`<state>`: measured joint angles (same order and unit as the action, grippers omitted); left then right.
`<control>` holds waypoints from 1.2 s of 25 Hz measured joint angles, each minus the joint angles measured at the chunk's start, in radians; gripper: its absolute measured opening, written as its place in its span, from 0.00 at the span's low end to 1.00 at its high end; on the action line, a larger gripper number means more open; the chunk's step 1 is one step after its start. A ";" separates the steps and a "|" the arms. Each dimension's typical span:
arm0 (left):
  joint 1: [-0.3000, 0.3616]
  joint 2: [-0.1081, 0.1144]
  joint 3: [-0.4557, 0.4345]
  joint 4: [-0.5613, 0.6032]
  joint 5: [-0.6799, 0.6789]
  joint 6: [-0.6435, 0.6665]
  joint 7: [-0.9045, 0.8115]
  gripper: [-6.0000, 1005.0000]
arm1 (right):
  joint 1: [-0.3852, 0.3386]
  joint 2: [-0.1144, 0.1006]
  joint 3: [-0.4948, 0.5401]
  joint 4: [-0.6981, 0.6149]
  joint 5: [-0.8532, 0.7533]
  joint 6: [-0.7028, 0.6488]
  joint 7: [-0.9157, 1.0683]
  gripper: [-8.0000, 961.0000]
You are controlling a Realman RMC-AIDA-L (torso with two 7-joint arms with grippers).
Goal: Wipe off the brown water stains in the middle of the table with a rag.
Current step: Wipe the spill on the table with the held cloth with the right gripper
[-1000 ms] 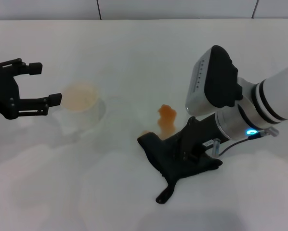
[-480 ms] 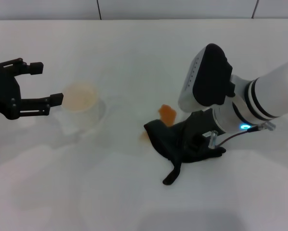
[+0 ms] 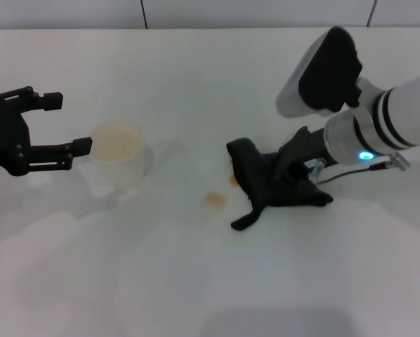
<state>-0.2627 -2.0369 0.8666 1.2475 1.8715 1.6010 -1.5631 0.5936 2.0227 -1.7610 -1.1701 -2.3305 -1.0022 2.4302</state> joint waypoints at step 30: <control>0.000 -0.002 0.000 -0.001 0.000 -0.013 0.009 0.88 | 0.023 0.005 -0.188 -0.078 0.063 -0.112 0.113 0.09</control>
<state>-0.2623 -2.0386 0.8667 1.2468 1.8714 1.5876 -1.5538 0.6162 2.0282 -1.9495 -1.2478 -2.2674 -1.1143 2.5430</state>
